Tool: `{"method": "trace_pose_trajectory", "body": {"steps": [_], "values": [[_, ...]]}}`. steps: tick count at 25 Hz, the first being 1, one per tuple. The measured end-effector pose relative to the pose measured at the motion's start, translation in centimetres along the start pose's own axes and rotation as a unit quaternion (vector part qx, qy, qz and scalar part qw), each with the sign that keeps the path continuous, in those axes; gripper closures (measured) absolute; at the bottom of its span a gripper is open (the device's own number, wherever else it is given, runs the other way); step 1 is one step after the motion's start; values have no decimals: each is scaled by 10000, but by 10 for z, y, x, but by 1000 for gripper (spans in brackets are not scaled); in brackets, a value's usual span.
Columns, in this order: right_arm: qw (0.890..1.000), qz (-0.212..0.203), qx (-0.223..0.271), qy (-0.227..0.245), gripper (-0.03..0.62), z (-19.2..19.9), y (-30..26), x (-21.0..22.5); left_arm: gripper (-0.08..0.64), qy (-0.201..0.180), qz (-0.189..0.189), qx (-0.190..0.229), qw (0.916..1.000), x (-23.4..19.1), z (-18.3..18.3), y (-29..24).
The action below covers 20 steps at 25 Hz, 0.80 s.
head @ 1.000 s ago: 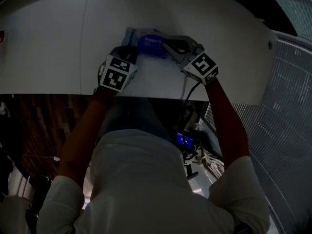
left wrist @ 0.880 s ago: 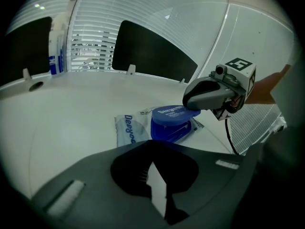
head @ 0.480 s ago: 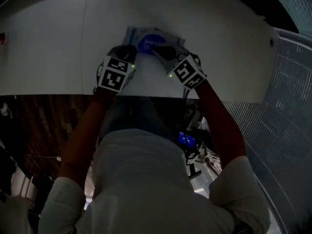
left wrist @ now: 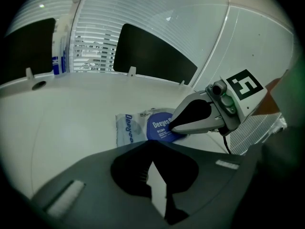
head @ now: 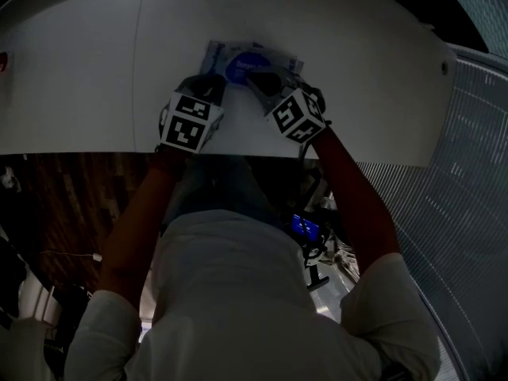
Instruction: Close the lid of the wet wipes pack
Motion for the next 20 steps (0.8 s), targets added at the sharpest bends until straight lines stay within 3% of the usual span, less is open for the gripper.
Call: {"method": "trace_pose_trajectory", "body": {"steps": [9, 20], "values": [[9997, 208, -108, -6, 591, -2, -2, -1, 557, -61, -30, 112, 9999, 2, -7, 9], [9873, 880, 742, -1094, 591, -53, 65, 11, 557, -429, 50, 542, 9976, 39, -46, 56]]}}
Point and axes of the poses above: the fingertips, and each gripper's own axes: y backward along the fingers, x to its right, z out of its underside, the point moved 6 cm from there along y, backward along the fingers, and after that the axes turned 10 degrees about z, right-handed, at the moved point
